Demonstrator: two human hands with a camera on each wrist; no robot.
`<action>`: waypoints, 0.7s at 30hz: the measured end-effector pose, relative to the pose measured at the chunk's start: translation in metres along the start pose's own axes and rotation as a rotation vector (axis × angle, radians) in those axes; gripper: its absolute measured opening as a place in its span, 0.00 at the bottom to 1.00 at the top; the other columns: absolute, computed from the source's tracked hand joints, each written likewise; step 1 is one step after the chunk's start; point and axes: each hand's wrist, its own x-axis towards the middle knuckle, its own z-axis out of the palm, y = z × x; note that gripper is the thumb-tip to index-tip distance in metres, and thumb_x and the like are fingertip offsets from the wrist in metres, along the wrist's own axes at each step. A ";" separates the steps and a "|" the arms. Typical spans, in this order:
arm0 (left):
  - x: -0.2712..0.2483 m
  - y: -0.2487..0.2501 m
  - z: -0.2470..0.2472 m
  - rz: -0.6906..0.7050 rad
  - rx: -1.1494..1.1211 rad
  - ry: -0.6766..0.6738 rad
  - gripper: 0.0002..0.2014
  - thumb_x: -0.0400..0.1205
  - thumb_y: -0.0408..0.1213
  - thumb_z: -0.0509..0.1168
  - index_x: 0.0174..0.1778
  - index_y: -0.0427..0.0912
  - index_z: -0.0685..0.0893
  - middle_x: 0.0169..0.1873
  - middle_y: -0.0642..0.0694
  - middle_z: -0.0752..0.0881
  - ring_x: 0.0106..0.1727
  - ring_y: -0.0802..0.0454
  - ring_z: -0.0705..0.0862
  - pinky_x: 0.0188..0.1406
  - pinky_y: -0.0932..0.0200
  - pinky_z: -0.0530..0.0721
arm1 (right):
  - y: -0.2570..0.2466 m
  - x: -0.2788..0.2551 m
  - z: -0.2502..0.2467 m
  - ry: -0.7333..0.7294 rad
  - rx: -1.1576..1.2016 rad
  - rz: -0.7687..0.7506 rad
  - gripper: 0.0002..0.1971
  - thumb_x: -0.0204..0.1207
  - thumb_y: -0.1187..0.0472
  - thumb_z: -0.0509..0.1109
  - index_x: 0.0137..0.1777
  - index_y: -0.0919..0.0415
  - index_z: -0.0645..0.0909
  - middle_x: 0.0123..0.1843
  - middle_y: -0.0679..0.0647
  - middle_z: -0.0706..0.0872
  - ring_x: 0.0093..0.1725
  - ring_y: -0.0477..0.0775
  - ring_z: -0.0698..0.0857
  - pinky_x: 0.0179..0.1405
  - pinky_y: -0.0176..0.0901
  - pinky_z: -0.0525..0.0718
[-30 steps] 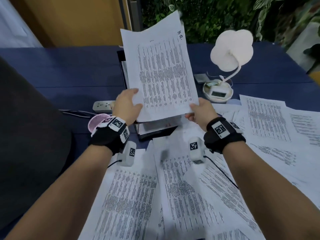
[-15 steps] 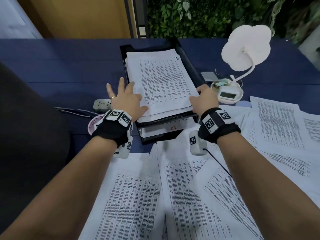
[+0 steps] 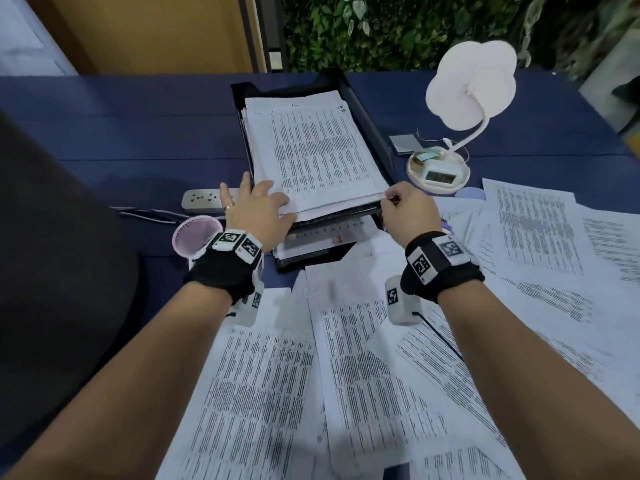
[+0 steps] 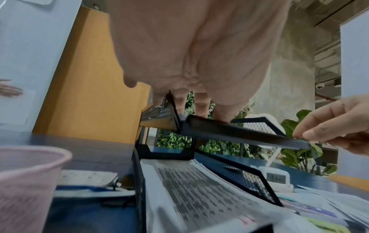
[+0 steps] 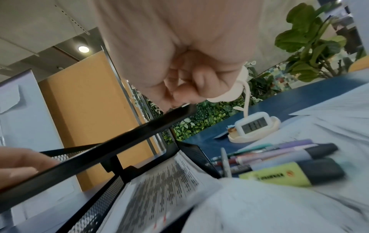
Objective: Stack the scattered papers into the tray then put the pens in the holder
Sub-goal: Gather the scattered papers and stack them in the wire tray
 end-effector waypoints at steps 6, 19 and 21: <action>-0.045 0.016 0.024 -0.002 -0.180 0.022 0.24 0.84 0.52 0.56 0.77 0.54 0.67 0.82 0.46 0.58 0.82 0.37 0.52 0.79 0.34 0.45 | 0.035 -0.050 0.004 -0.125 0.024 0.074 0.14 0.78 0.61 0.64 0.63 0.59 0.79 0.54 0.61 0.87 0.55 0.63 0.84 0.50 0.46 0.79; -0.100 0.050 0.089 0.024 -0.253 -0.146 0.30 0.83 0.44 0.61 0.81 0.46 0.60 0.81 0.40 0.56 0.81 0.40 0.57 0.77 0.41 0.62 | 0.119 -0.118 0.021 -0.378 -0.332 0.234 0.18 0.79 0.59 0.61 0.68 0.47 0.77 0.68 0.53 0.80 0.70 0.59 0.75 0.69 0.55 0.74; -0.099 0.055 0.101 -0.110 -0.303 -0.276 0.32 0.82 0.45 0.61 0.81 0.42 0.58 0.78 0.36 0.62 0.77 0.36 0.63 0.73 0.43 0.68 | 0.127 -0.121 0.016 -0.368 -0.437 0.219 0.20 0.78 0.55 0.64 0.71 0.43 0.73 0.73 0.50 0.75 0.74 0.57 0.70 0.71 0.60 0.71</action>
